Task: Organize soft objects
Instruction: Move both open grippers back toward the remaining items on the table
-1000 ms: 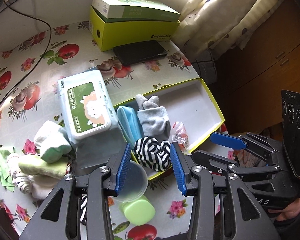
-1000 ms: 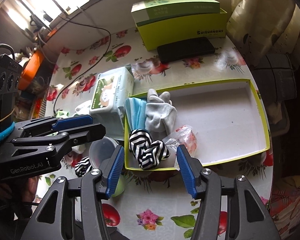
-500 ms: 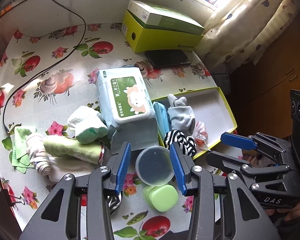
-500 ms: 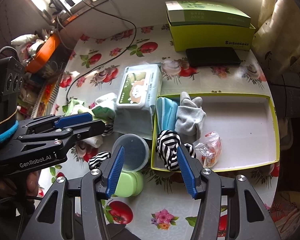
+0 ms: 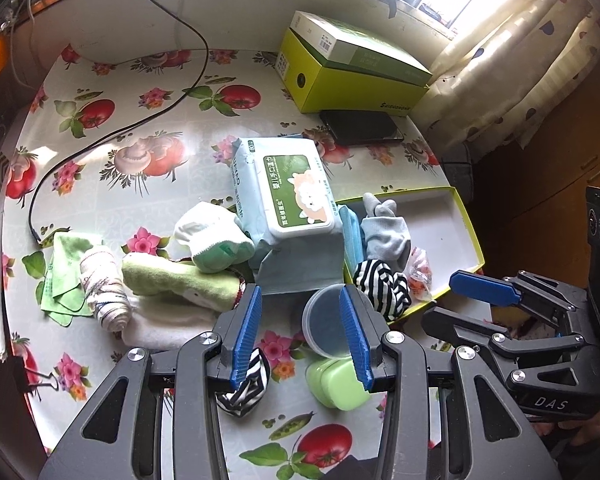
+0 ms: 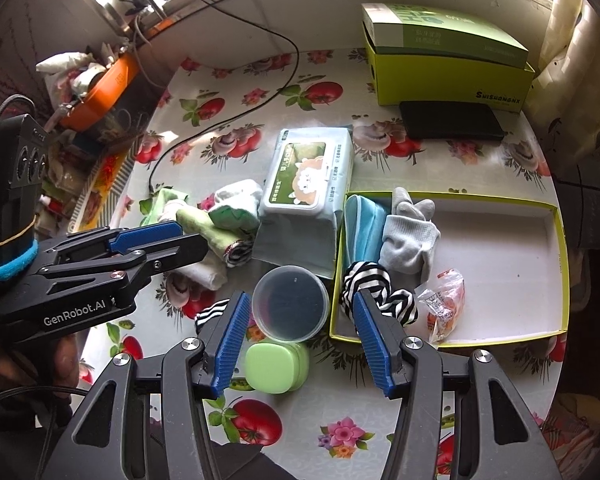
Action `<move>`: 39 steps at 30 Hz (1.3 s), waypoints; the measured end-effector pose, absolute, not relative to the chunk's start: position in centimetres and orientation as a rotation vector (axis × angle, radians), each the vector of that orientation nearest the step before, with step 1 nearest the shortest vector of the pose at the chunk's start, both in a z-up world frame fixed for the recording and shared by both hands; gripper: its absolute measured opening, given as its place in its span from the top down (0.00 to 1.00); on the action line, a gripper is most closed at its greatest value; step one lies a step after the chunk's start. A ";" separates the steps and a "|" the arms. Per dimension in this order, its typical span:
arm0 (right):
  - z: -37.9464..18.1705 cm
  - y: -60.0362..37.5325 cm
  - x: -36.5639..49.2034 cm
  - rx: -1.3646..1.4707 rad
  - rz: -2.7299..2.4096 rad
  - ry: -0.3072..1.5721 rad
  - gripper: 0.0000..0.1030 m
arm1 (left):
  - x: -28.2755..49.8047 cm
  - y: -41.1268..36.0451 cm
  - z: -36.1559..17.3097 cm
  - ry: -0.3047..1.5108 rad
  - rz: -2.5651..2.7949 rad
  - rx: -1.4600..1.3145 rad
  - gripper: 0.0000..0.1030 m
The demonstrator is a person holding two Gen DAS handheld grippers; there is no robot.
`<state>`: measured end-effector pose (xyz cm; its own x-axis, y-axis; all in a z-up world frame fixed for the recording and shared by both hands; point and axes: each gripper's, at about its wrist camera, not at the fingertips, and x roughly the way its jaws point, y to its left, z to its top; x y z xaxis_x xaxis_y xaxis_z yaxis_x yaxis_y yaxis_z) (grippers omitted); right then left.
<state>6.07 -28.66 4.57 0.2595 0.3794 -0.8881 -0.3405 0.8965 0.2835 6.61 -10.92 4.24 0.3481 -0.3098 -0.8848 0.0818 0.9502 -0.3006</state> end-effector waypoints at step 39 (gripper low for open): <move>4.3 -23.0 5.6 -0.030 0.590 1.256 0.48 | 3.7 -3.6 1.6 1.222 -0.121 -0.345 0.59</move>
